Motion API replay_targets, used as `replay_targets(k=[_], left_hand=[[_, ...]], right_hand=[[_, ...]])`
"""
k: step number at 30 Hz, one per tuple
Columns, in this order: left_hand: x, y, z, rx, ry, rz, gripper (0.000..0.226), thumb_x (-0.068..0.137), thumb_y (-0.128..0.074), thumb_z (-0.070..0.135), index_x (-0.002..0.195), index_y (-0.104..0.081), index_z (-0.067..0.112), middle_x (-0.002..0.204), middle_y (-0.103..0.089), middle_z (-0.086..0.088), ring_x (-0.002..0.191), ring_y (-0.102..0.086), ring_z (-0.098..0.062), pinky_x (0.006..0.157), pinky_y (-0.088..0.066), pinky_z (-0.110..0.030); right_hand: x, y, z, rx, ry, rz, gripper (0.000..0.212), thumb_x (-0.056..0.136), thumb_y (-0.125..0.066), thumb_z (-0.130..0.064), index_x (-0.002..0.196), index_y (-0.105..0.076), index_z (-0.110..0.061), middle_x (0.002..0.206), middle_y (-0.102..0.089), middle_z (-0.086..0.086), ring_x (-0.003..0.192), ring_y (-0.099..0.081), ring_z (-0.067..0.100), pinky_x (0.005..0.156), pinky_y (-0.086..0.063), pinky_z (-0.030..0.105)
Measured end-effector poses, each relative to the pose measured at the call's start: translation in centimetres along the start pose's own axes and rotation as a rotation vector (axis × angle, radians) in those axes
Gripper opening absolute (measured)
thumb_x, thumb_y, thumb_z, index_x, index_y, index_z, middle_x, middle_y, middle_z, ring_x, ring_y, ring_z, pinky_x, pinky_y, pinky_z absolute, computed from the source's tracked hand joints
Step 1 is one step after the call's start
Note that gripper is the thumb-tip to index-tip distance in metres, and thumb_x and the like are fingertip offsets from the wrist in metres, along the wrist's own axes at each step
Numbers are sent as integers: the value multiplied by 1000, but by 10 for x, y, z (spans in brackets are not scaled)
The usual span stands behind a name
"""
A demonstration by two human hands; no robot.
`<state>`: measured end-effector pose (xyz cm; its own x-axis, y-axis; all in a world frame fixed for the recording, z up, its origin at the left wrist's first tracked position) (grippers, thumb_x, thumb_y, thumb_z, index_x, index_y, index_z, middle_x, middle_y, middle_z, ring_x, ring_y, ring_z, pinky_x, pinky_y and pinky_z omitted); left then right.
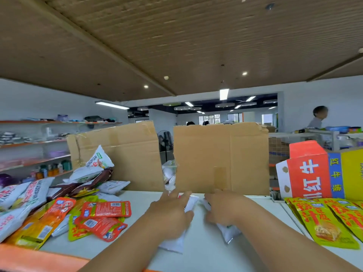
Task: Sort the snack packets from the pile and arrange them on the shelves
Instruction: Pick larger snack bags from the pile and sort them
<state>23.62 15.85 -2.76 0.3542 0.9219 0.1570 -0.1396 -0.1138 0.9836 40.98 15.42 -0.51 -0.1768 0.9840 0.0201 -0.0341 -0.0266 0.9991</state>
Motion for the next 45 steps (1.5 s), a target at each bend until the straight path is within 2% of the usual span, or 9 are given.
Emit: replay_targets(k=[7, 11, 15, 20, 23, 25, 34, 39, 45], left_hand=[[-39, 2, 13, -70, 63, -38, 88, 76, -45, 26, 151, -8, 52, 166, -6, 8, 141, -27, -32, 105, -37, -47], [-41, 4, 16, -32, 97, -81, 89, 74, -42, 28, 155, -10, 45, 169, -3, 5, 140, -29, -36, 105, -36, -44], [-37, 6, 11, -28, 87, -94, 85, 74, -38, 30, 155, -17, 44, 169, -8, 2, 140, -33, -39, 109, -35, -44], [-37, 8, 1, -207, -8, 12, 78, 68, -49, 14, 141, -37, 38, 152, -35, 12, 120, -53, -32, 80, -44, -35], [-39, 17, 1, -248, -61, 180, 76, 85, -48, 13, 154, -27, 36, 166, -15, 9, 140, -41, -28, 100, -45, -34], [-43, 26, 13, -297, -134, 252, 76, 90, -46, 14, 158, -22, 38, 169, -4, 9, 145, -34, -27, 102, -41, -32], [-90, 35, 147, -561, -557, 347, 71, 90, -52, 13, 155, -35, 34, 167, -16, 9, 140, -40, -28, 107, -42, -37], [-145, 10, 256, -640, -780, 232, 63, 99, -51, 22, 158, -33, 34, 169, -9, 14, 151, -26, -18, 114, -36, -35], [-207, -37, 382, -633, -935, 87, 62, 100, -53, 28, 158, -31, 35, 169, -10, 13, 150, -28, -17, 117, -33, -31]], right_hand=[[-8, -3, -2, -47, -40, -40, 19, 85, -53, -38, 100, -51, -27, 113, -50, 0, 99, -54, 23, 80, -46, 33], [-23, -9, -4, -223, 27, -153, 57, 82, -74, -35, 131, -53, -16, 122, -47, 3, 113, -50, 31, 81, -48, 37], [-42, -7, -2, 34, -99, -48, 55, 88, -60, -40, 139, -42, -30, 127, -47, -1, 115, -55, 26, 94, -49, 41], [-68, -3, -3, 216, -258, 105, 48, 92, -56, -40, 139, -51, -33, 134, -58, -2, 109, -64, 23, 86, -53, 32], [-88, 11, -11, 295, -316, 267, 38, 96, -43, -56, 119, -63, -34, 100, -72, -2, 85, -68, 19, 68, -51, 29], [-112, 24, -15, 316, -333, 324, 35, 92, -48, -40, 124, -61, -38, 110, -69, -5, 94, -66, 19, 77, -54, 32], [-268, 44, 33, 226, -603, 463, 62, 89, -57, -27, 149, -44, -38, 151, -46, -7, 127, -53, 19, 96, -48, 34], [-385, 29, 74, 172, -786, 567, 26, 101, -43, -54, 112, -61, -38, 94, -59, -11, 91, -61, 21, 68, -47, 34], [-513, -8, 140, 130, -1042, 448, 45, 93, -54, -42, 138, -53, -38, 140, -53, -2, 119, -59, 22, 90, -51, 35]])
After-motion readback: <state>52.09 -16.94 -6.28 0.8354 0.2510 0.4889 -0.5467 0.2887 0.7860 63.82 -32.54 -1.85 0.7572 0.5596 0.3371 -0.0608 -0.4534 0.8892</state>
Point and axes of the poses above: each hand's wrist, its own x-axis towards the middle knuckle, its own y-axis out of the back of the hand, z = x × y, the point moved 2 cm from there along x, towards the middle knuckle
